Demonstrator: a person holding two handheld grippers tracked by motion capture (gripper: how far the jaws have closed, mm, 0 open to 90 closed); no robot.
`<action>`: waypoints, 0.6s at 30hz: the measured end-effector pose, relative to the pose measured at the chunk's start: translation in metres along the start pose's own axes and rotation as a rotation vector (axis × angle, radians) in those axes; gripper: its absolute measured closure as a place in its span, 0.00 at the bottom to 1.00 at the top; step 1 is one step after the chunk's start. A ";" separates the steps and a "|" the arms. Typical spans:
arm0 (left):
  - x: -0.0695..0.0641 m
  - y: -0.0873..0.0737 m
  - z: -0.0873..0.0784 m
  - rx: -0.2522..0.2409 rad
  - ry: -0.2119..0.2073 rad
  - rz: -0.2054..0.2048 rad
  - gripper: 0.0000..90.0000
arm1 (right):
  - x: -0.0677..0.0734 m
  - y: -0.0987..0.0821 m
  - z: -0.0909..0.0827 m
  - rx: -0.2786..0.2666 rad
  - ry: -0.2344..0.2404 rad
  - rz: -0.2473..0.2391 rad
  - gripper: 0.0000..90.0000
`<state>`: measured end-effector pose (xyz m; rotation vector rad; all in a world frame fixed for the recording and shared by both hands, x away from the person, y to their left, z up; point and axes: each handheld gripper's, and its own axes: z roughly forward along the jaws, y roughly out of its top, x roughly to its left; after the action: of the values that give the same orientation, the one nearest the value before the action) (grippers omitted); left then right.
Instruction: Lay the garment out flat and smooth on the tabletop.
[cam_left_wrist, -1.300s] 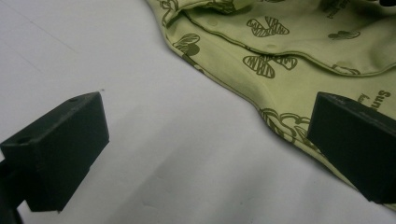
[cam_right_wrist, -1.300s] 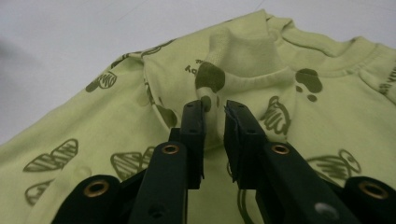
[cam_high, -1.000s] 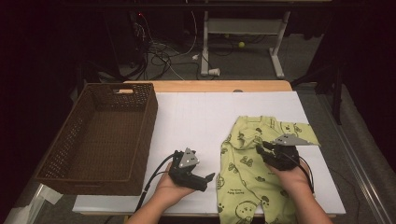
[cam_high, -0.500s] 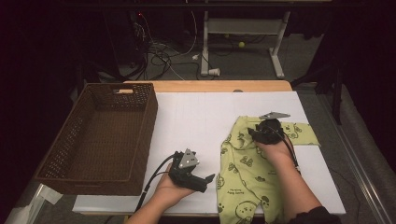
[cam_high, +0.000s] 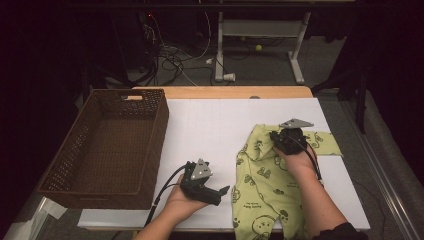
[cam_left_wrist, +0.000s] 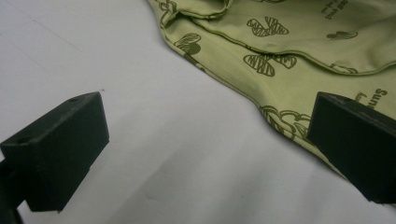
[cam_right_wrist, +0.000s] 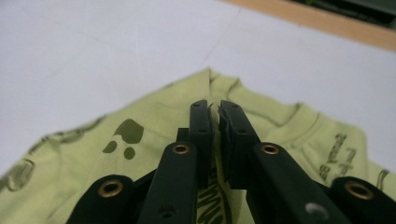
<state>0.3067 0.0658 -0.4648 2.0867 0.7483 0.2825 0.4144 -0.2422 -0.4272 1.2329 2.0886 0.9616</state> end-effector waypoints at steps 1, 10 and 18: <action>0.000 0.000 0.000 0.000 0.000 0.002 0.00 | 0.000 0.003 -0.003 -0.023 0.003 -0.001 0.95; 0.006 -0.002 -0.004 -0.017 -0.006 -0.049 0.00 | 0.017 0.034 -0.015 -0.147 0.032 -0.036 0.95; 0.009 -0.004 -0.007 -0.021 0.005 -0.050 0.00 | 0.055 0.070 0.001 -0.189 0.097 -0.112 0.95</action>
<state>0.3087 0.0775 -0.4638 2.0453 0.7964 0.2663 0.4267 -0.1697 -0.3766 0.9820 2.0614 1.1580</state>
